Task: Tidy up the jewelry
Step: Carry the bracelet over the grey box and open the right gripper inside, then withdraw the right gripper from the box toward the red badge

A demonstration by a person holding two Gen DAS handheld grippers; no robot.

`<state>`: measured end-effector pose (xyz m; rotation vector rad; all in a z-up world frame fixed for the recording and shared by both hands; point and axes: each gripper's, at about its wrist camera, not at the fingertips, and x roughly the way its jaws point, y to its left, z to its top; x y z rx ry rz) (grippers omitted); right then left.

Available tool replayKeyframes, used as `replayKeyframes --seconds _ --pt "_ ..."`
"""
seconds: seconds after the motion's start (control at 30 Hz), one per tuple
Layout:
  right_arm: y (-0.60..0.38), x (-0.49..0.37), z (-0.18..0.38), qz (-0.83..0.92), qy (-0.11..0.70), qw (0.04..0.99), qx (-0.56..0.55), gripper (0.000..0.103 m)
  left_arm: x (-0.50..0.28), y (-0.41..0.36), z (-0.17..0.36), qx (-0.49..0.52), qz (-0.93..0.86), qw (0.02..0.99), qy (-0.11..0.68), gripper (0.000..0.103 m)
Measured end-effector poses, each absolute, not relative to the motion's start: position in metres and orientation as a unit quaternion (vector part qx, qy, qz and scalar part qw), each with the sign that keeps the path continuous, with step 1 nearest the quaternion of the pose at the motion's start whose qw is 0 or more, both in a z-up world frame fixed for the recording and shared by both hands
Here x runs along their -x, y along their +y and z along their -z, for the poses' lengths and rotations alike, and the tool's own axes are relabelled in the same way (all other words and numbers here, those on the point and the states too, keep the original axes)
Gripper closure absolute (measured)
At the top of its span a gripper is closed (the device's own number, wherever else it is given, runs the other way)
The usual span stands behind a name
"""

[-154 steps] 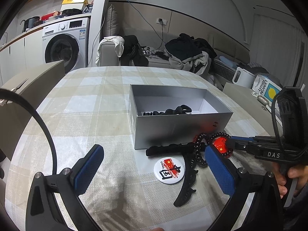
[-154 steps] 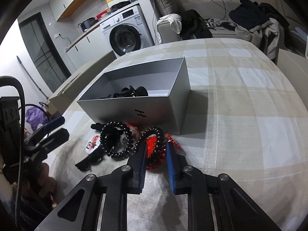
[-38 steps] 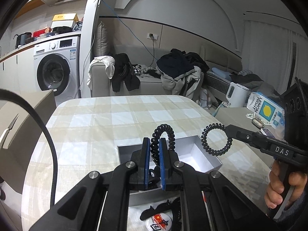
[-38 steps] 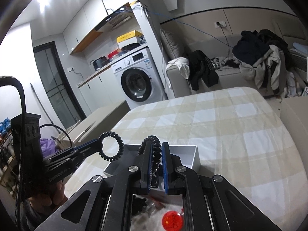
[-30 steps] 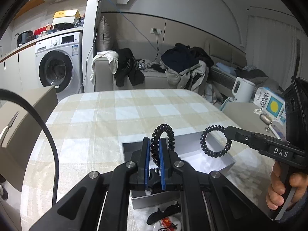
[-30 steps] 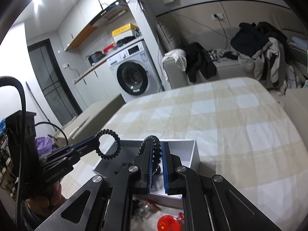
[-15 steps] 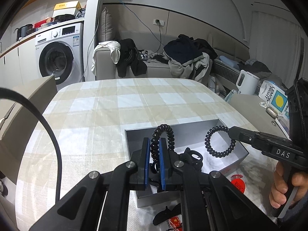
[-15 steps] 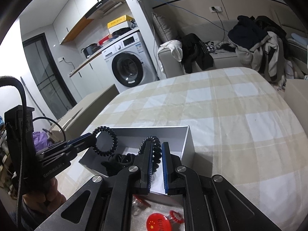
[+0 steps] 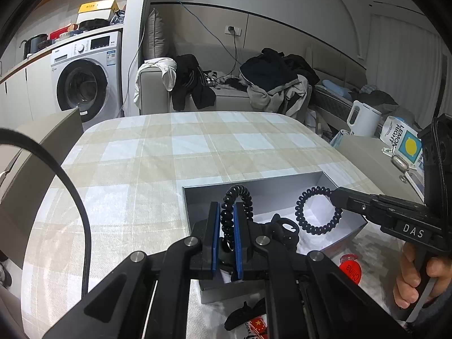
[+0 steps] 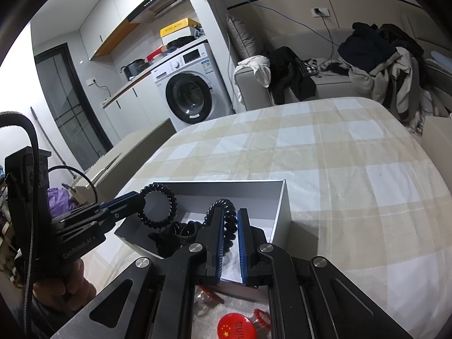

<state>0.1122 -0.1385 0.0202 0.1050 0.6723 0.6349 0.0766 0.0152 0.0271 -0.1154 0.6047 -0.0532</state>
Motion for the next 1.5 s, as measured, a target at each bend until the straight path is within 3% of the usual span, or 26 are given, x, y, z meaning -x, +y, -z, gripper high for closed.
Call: replayKeyframes --seconds 0.57,0.73,0.77,0.83,0.9,0.97,1.03,1.13,1.3,1.5 --pt "-0.133 -0.111 -0.019 -0.309 0.326 0.892 -0.051 0.092 -0.063 0.012 -0.030 0.044 0.031 0.956 0.288 0.096" --pt "-0.137 -0.107 -0.024 -0.300 0.317 0.898 -0.051 0.090 -0.057 0.014 -0.034 0.053 0.031 0.955 0.290 0.061" --pt "-0.138 -0.105 -0.025 -0.295 0.314 0.901 -0.047 0.087 -0.055 0.016 -0.035 0.060 0.029 0.955 0.290 0.056" --pt "-0.145 -0.102 -0.030 -0.291 0.310 0.904 -0.047 0.073 -0.051 0.020 -0.036 0.069 0.019 0.954 0.290 0.034" --pt "-0.151 -0.099 -0.031 -0.298 0.318 0.899 -0.045 0.067 -0.044 0.024 -0.037 0.075 0.003 0.956 0.284 0.028" --pt "-0.157 -0.094 -0.032 -0.296 0.322 0.898 -0.041 0.051 -0.037 0.026 -0.035 0.081 -0.004 0.956 0.282 0.023" --pt "-0.164 -0.088 -0.032 -0.289 0.322 0.901 -0.038 0.027 -0.033 0.028 -0.033 0.085 -0.004 0.955 0.284 0.021" --pt "-0.171 -0.082 -0.029 -0.275 0.325 0.904 -0.029 0.010 -0.027 0.027 -0.028 0.082 -0.013 0.954 0.289 0.015" --pt "-0.175 -0.074 -0.020 -0.263 0.340 0.903 0.008 0.000 -0.024 0.023 -0.024 0.082 -0.012 0.953 0.291 0.002" --pt "-0.176 -0.063 -0.007 -0.270 0.347 0.898 0.019 0.000 -0.022 0.006 -0.019 0.059 -0.003 0.953 0.298 0.002"
